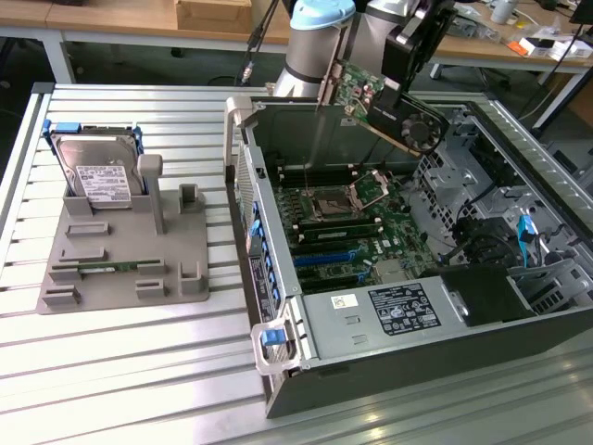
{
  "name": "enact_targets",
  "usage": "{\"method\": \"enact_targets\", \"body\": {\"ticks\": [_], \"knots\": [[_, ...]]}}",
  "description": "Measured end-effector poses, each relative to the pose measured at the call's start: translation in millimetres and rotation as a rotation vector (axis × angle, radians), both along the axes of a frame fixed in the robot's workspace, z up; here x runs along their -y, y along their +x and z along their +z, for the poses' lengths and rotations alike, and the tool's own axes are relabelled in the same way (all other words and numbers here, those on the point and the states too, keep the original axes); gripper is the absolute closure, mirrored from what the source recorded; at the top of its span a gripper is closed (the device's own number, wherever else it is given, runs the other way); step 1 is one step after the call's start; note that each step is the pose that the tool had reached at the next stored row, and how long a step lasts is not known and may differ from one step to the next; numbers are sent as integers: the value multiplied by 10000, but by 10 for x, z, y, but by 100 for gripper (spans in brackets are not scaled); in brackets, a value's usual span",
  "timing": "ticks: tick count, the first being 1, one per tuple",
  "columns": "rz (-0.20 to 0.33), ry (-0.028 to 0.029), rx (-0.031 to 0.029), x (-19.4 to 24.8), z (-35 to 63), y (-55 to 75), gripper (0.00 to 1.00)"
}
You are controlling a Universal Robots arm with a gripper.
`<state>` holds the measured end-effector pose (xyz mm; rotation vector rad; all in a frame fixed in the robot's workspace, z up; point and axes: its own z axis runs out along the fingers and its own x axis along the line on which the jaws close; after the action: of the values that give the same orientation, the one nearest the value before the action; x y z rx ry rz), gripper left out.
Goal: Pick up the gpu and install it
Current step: 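Insert the gpu into the slot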
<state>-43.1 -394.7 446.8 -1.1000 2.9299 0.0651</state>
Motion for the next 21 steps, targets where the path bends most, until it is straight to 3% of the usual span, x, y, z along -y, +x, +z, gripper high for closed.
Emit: {"method": "enact_targets", "body": {"ticks": [21], "knots": [[1810,0,-1,0,-4,0,73]]}}
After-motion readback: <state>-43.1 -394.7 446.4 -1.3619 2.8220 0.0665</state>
